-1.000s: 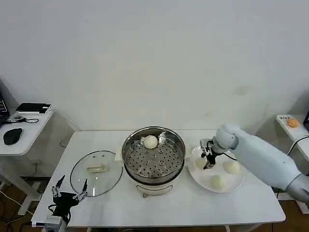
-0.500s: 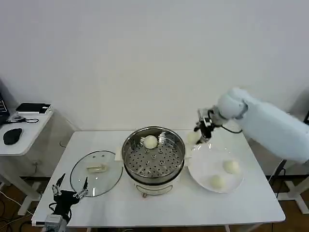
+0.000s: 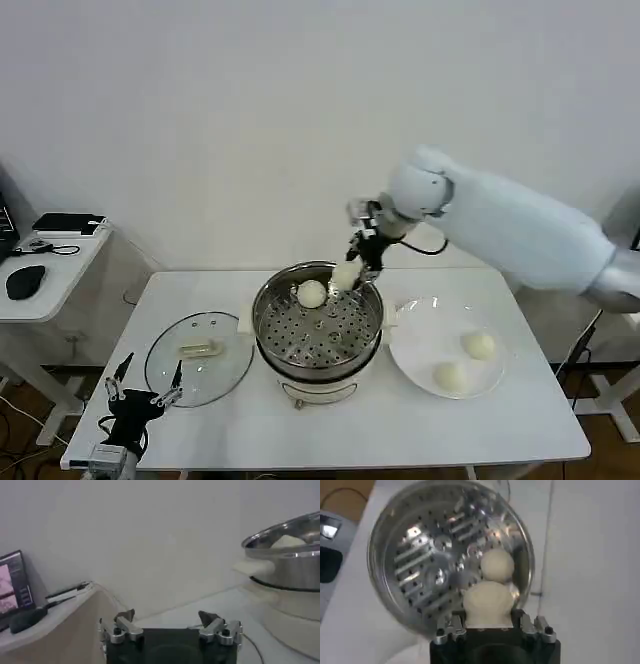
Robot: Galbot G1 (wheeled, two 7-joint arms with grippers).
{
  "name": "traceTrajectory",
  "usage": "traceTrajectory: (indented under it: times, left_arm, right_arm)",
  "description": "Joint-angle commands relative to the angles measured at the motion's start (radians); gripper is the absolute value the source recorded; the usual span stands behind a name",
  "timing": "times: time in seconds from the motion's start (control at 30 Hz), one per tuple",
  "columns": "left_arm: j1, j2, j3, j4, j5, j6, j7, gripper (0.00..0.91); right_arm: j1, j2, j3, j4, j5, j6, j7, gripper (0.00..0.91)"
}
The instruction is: Take steamed baozi put them in steamer then cover it.
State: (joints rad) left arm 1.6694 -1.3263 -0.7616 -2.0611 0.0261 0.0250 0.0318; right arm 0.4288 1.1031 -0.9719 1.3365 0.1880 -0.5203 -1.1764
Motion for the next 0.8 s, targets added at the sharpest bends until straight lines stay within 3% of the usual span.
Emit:
traceTrajectory:
  times: [0.03, 0.3, 0.8]
  left_arm:
    - [0.006, -0.003, -0.001, -0.028, 0.000, -0.001, -0.001, 0.907]
    - [0.012, -0.009, 0.000, -0.030, 0.000, -0.007, -0.006, 0.907]
    - [0.002, -0.010, 0.004, -0.012, -0.001, -0.007, -0.005, 0.907]
  right_arm:
    - [-0.019, 0.172, -0.036, -0.098, 0.032, -0.018, 0.001, 0.605]
    - [-0.095, 0.263, -0.021, -0.224, -0.018, -0.013, 0.008, 0.605]
    - [-0.150, 0.315, -0.018, -0.267, -0.033, -0.005, 0.022, 0.605]
